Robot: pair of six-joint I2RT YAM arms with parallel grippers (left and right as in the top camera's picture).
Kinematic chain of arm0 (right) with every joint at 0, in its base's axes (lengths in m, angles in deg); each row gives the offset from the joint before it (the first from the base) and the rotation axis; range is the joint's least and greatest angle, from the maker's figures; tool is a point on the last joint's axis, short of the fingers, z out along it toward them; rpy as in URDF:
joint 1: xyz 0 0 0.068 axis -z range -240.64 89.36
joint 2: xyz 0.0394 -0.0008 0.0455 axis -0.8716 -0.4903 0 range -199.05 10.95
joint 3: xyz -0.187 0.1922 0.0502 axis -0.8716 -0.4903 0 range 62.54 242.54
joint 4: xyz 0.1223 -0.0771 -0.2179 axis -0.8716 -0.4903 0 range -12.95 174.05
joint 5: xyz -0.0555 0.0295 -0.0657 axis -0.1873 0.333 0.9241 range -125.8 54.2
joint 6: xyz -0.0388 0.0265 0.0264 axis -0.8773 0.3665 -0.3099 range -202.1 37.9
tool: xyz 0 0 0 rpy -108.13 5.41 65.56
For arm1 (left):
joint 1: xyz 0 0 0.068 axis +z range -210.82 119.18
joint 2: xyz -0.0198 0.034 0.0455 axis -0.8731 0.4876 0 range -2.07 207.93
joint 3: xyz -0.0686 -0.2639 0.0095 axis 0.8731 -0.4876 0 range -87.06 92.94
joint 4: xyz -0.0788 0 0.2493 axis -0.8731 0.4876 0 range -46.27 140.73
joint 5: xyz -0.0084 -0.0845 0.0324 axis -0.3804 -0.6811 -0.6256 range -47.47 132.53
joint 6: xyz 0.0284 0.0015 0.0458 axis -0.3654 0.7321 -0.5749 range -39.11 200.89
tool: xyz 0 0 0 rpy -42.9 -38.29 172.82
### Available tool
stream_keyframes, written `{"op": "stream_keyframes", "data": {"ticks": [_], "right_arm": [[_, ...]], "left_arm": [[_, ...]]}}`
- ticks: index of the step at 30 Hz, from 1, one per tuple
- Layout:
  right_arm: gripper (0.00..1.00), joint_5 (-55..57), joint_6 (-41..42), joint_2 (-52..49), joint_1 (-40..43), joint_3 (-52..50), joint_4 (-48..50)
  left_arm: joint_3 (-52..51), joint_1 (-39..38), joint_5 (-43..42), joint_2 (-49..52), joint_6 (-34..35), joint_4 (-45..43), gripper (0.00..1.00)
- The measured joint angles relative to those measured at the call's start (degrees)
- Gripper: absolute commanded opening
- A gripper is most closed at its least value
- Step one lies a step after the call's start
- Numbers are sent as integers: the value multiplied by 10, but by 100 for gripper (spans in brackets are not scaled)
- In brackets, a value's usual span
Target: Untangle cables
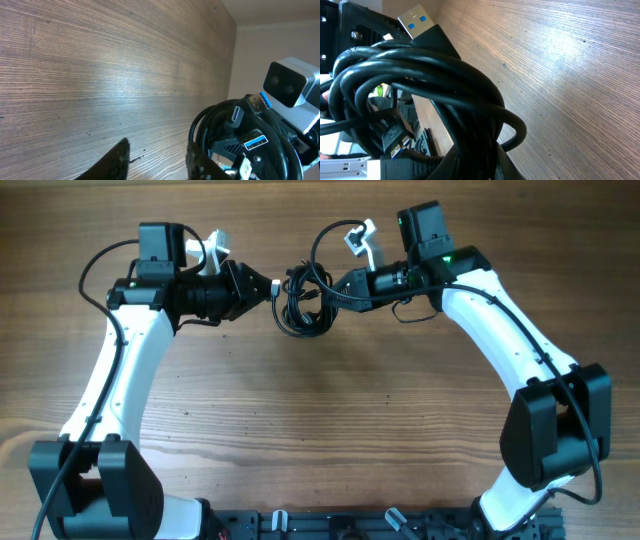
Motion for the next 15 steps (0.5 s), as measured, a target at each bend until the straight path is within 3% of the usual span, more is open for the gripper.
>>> {"op": "stream_keyframes", "data": {"ticks": [7,10,15], "right_arm": [[4,7,25,0,0,0,0],[4,20,36,0,0,0,0],[4,65,63,0,0,0,-9]], "left_arm": [[0,0,-53,0,-17,-4,47],[0,1,-60,0,-21,1,42],[0,34,38,0,-3,59,42]]}}
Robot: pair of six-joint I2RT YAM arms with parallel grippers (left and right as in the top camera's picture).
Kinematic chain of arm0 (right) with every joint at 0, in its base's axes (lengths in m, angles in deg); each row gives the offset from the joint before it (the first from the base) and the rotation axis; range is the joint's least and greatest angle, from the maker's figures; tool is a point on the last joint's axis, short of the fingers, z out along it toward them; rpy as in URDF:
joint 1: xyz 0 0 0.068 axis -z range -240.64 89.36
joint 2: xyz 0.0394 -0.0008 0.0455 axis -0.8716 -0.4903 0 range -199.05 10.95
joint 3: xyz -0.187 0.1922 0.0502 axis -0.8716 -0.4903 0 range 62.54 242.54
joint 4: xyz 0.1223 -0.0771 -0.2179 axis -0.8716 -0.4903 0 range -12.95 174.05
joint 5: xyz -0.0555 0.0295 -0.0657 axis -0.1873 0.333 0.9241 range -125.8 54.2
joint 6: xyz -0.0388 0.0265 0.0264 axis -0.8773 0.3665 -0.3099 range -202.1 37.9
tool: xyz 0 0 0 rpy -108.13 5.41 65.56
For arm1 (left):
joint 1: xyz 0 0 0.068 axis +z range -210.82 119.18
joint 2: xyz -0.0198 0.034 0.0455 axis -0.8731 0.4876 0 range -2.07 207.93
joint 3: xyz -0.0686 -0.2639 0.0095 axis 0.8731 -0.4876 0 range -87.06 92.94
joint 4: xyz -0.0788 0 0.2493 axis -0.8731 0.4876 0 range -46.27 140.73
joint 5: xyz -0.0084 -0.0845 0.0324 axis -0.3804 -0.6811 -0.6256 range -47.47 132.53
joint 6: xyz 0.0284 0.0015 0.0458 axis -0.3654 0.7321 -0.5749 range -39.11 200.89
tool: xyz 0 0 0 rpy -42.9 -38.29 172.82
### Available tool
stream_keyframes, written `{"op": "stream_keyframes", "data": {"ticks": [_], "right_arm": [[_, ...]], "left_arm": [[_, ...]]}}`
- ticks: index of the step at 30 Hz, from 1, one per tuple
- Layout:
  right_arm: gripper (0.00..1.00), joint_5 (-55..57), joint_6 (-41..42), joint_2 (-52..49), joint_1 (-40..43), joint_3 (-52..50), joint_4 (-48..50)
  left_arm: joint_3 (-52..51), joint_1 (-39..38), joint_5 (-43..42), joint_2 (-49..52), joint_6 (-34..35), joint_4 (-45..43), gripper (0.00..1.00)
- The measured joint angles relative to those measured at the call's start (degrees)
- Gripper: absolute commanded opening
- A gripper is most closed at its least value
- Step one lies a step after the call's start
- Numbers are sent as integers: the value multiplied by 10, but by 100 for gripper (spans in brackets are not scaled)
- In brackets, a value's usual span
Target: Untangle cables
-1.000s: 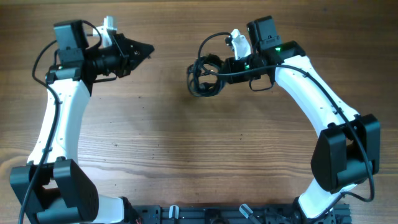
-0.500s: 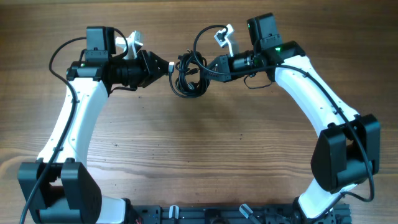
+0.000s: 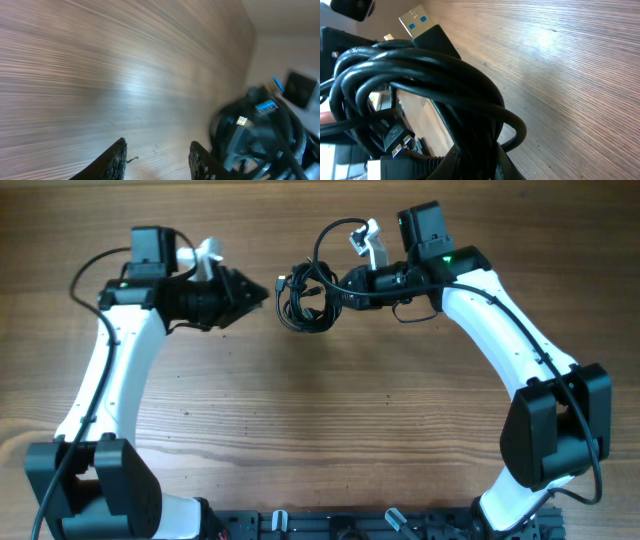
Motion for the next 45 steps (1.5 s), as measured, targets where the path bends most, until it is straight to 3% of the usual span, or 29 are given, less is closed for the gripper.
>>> {"op": "stream_keyframes", "data": {"ticks": [4,10,21,26,45], "right_arm": [[4,55,29,0,0,0,-3],[4,85,38,0,0,0,-3],[4,109,42,0,5,0,-7],[4,113,42,0,5,0,-13],[4,124,42,0,10,0,-17]], "left_arm": [[0,19,9,-1,22,-3,42],[0,-62,-38,-5,58,-12,42],[0,-117,21,9,152,-79,32],[0,-119,35,24,165,-84,23],[0,-150,87,30,180,-85,17]]}}
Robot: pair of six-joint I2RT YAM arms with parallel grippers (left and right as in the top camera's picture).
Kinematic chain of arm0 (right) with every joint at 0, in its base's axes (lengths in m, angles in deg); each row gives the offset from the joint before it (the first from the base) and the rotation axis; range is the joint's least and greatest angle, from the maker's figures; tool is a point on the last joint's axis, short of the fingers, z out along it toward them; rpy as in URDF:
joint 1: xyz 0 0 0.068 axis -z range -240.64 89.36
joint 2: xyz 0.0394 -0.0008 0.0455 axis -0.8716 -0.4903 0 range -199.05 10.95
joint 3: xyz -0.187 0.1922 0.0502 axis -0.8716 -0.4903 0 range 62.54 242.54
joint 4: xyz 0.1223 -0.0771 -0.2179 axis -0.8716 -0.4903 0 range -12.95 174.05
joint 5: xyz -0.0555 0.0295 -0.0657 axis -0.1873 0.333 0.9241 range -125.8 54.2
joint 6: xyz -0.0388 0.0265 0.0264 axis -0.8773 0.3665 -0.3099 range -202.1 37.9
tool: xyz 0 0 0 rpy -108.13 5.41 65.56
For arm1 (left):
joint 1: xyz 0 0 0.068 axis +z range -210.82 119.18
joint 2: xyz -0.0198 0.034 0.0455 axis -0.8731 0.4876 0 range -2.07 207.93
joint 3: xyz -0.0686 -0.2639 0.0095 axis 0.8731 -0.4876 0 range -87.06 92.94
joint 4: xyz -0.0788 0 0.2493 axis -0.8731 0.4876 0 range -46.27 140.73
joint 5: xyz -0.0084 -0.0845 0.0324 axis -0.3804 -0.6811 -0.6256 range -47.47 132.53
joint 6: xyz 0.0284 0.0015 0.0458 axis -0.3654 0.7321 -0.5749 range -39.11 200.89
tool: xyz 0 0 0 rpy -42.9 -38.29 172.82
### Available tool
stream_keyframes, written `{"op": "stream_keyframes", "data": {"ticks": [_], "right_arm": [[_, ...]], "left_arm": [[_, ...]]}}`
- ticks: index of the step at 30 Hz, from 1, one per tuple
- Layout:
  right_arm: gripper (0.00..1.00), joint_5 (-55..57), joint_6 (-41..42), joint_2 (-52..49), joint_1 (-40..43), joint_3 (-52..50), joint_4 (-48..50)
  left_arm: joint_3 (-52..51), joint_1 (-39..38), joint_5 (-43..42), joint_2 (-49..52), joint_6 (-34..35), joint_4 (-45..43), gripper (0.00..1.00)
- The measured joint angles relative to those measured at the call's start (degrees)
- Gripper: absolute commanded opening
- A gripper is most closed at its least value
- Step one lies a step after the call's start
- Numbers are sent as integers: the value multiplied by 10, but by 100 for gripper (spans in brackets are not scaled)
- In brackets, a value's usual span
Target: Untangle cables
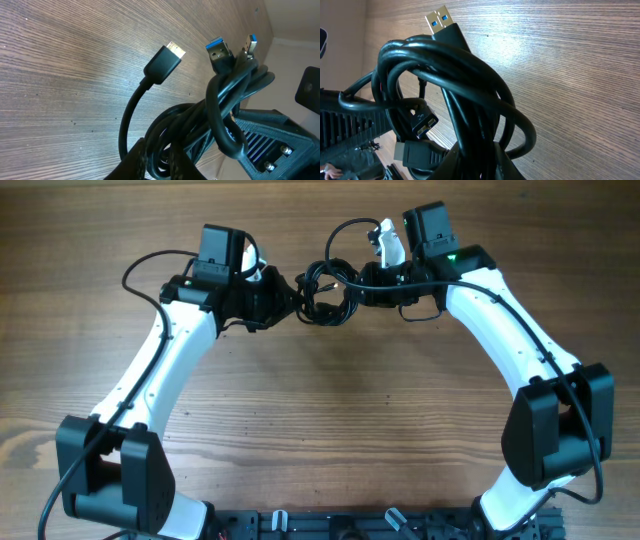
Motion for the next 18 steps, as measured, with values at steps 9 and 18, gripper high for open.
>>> {"op": "stream_keyframes", "data": {"ticks": [9,18], "right_arm": [[4,-1,0,0,-3,0,0],[4,-1,0,0,-4,0,1]], "left_arm": [[0,-6,2,0,12,37,20],[0,-7,6,0,13,37,23]]}}
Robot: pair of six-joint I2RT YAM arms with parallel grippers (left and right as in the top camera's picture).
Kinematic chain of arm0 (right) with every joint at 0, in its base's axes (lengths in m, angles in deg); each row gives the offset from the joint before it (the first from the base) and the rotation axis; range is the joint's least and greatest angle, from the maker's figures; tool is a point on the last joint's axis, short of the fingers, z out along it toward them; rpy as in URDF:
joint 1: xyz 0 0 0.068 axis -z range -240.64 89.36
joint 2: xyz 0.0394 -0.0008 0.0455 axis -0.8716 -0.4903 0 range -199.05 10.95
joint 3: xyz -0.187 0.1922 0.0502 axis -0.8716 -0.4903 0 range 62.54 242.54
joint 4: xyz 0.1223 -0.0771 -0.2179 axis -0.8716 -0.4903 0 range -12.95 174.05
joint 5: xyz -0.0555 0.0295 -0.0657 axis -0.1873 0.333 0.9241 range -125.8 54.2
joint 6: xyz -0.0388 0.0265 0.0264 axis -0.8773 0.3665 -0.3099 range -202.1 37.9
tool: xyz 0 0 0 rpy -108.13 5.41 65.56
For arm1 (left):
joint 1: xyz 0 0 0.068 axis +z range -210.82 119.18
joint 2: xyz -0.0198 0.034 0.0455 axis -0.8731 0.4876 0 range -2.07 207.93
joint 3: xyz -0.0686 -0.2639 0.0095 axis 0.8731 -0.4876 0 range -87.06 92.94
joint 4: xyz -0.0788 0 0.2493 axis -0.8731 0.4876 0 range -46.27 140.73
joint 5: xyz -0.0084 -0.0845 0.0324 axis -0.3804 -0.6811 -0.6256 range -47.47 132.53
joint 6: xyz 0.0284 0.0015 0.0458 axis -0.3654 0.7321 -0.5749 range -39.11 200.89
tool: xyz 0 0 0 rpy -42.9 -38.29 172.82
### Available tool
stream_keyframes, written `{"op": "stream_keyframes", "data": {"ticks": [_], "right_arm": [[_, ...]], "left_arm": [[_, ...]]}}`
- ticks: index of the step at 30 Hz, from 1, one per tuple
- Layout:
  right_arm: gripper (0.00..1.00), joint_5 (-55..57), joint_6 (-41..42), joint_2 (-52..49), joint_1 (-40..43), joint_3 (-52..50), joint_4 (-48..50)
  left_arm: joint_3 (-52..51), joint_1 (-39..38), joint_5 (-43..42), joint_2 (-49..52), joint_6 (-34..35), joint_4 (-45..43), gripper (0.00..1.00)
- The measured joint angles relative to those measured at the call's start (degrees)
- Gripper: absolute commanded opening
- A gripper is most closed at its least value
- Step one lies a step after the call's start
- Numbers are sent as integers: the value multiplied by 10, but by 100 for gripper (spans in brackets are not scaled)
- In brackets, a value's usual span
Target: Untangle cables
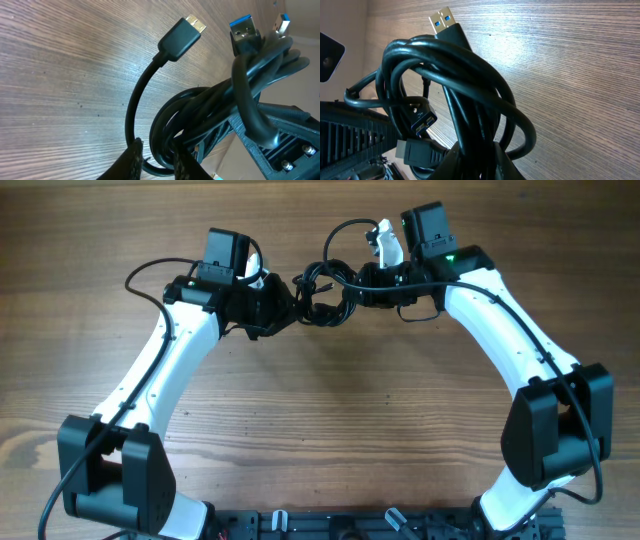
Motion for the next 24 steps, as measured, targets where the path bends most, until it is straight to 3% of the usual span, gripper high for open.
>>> {"op": "stream_keyframes", "data": {"ticks": [11,24], "right_arm": [[4,-54,-6,0,-2,0,-2],[4,-121,-29,0,-5,0,-3]], "left_arm": [[-1,-20,82,0,15,-66,19],[-1,-38,113,1,19,-50,21]]}}
